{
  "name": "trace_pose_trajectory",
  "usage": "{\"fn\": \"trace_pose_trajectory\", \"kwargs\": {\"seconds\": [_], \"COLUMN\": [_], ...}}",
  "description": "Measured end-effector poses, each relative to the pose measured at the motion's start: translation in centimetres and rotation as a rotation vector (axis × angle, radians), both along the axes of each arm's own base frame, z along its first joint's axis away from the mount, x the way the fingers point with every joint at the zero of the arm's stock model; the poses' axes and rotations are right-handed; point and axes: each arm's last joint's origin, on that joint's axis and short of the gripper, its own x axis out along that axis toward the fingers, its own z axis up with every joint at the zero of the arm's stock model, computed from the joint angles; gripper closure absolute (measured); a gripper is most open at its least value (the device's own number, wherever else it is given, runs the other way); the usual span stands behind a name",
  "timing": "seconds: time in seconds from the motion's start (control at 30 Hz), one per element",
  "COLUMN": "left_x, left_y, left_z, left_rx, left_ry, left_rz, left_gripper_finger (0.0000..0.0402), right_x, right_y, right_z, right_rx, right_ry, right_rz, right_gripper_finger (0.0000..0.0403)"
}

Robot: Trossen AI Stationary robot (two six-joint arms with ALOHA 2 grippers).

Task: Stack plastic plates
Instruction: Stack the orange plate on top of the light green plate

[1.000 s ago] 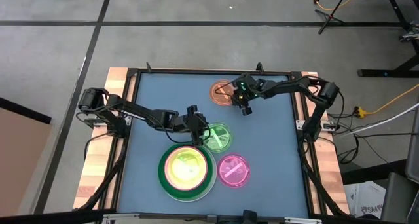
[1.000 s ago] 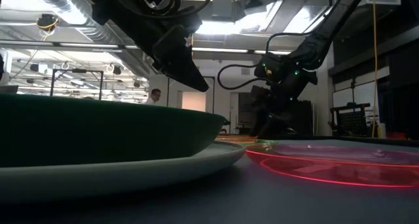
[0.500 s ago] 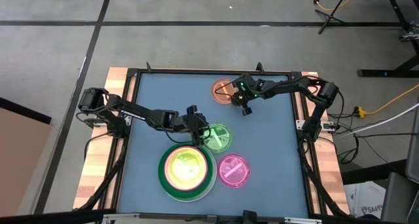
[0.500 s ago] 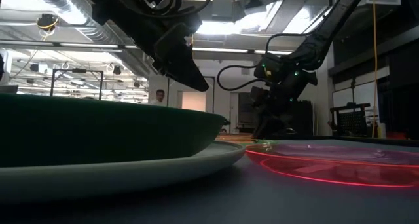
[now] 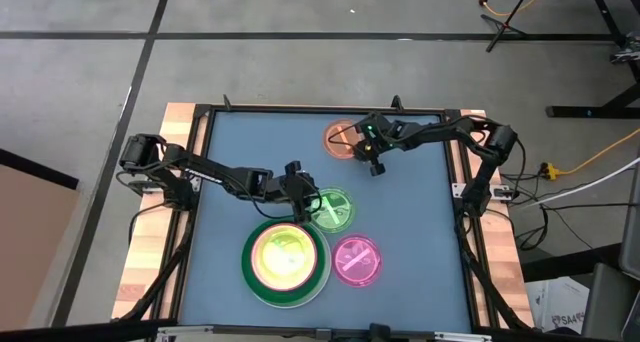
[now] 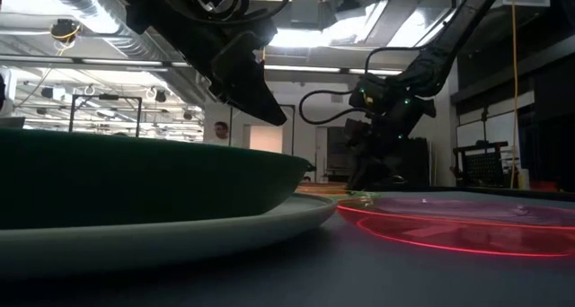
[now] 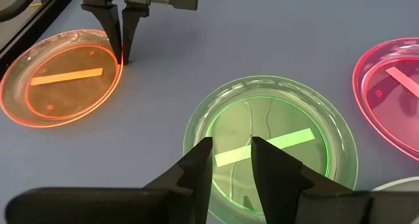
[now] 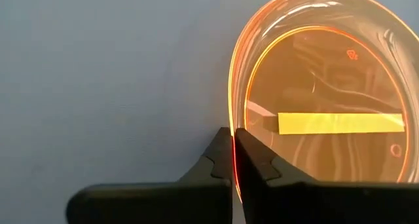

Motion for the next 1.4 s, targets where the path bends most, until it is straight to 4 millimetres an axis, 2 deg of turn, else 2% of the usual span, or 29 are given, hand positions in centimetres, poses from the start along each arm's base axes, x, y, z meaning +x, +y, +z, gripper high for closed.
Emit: {"fn": "trace_pose_trajectory", "kwargs": {"seconds": [0.27,0.47,0.7,0.97,1.4], "left_x": [0.0,0.2,0.9,1.2,0.9], "left_y": [0.0,0.0,-0.1,0.0,1.7], "left_z": [0.0,0.3,1.3,1.8,1.0], "left_rx": [0.000,0.004,0.104,0.205,0.143], "left_ry": [-0.001,-0.035,-0.134,-0.152,-0.073], "left_rz": [0.000,-0.005,-0.079,-0.140,-0.184], "left_gripper_finger": [0.0303,0.0303,0.0303,0.0303,0.0303], "right_x": [0.4,1.2,2.1,2.9,4.1], "right_y": [1.5,3.6,6.1,8.6,11.4], "right_z": [1.5,2.6,3.8,4.0,4.4], "right_rx": [-0.008,-0.020,-0.016,-0.002,-0.023], "right_ry": [-0.025,-0.053,-0.096,-0.108,-0.175], "right_rz": [0.048,0.118,0.183,0.245,0.339], "right_gripper_finger": [0.0403,0.0403,0.0403,0.0403,0.0403]}}
